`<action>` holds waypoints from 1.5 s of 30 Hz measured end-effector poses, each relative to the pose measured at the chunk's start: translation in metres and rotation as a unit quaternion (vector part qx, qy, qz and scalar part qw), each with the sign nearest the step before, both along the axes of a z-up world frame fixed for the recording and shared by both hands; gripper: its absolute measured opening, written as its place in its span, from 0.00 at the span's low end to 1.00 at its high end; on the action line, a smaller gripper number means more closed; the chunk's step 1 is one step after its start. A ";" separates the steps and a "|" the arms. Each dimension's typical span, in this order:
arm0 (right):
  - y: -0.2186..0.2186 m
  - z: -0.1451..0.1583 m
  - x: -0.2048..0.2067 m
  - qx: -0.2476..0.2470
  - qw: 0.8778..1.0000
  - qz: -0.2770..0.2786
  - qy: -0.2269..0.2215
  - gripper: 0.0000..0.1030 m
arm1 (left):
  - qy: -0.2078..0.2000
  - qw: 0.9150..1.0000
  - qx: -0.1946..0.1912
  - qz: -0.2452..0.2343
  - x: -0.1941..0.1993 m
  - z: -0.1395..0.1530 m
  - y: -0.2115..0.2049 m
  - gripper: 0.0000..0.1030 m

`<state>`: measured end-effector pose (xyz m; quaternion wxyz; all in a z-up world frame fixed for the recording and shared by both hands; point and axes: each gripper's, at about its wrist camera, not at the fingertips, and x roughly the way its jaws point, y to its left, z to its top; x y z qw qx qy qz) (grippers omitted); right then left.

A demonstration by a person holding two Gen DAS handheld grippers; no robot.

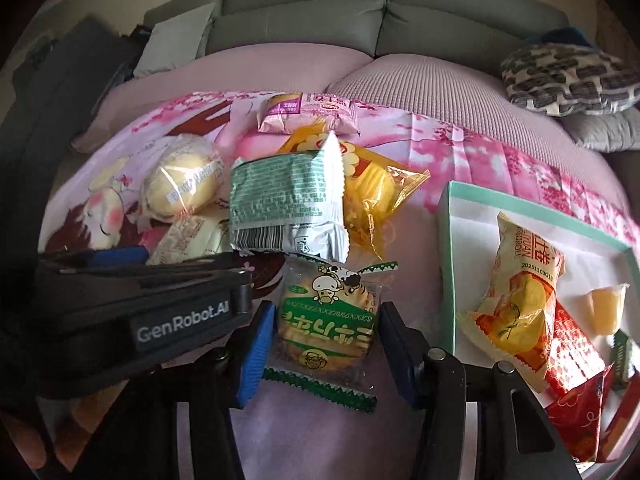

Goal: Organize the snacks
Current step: 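Grasp the green round cookie pack with the right tool while the left tool grasps the white snack packet, then carry the cookie pack and white packet into the tray and release them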

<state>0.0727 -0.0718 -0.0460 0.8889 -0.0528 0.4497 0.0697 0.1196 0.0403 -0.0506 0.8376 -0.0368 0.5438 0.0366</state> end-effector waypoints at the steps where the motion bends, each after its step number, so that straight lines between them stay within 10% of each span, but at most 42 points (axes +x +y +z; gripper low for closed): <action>1: 0.001 -0.001 0.000 -0.005 1.000 0.001 -0.002 0.54 | -0.001 1.000 0.001 0.000 0.000 0.000 0.000 0.74; 11: 0.003 -0.001 -0.003 -0.022 1.000 0.004 -0.013 0.52 | -0.012 1.000 -0.001 -0.013 -0.001 0.003 -0.006 0.54; 45: -0.021 0.038 -0.024 0.031 0.998 -0.015 -0.057 0.51 | -0.073 0.997 -0.033 -0.006 -0.029 0.052 -0.003 0.52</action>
